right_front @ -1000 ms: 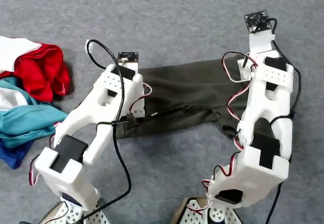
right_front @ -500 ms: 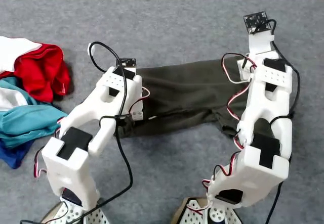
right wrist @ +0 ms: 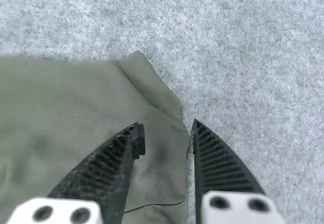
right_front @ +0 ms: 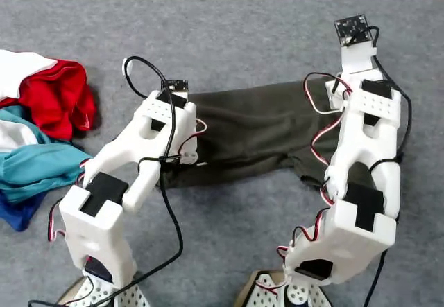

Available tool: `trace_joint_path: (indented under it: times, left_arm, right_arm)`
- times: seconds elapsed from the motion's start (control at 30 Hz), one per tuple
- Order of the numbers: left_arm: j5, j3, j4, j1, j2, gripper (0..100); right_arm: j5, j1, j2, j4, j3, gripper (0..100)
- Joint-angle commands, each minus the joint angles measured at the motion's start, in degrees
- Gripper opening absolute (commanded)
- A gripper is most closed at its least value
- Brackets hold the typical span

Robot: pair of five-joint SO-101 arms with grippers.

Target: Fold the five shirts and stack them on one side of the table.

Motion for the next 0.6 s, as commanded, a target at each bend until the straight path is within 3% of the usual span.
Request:
trace_joint_path:
  times: [0.0, 0.2, 0.43, 0.57]
  left_arm:
    - [0.26, -2.11, -0.26, -0.26, -0.31, 2]
    - [-0.26, -5.71, 4.57, -0.35, -0.4, 2]
    - [-7.47, -14.95, 16.26, -0.7, -0.4, 2]
    - [-10.73, -16.0, 19.08, -1.58, -0.4, 2]
  right_arm:
    - [-0.35, 1.1, -0.31, -1.23, 0.13, 16.6]
    - [-0.26, 1.1, -0.31, -1.23, 0.04, 16.6]
    - [-0.18, 1.1, -0.31, -1.23, 0.04, 16.6]
    - [-0.18, 1.19, -0.31, -1.23, 0.04, 16.6]
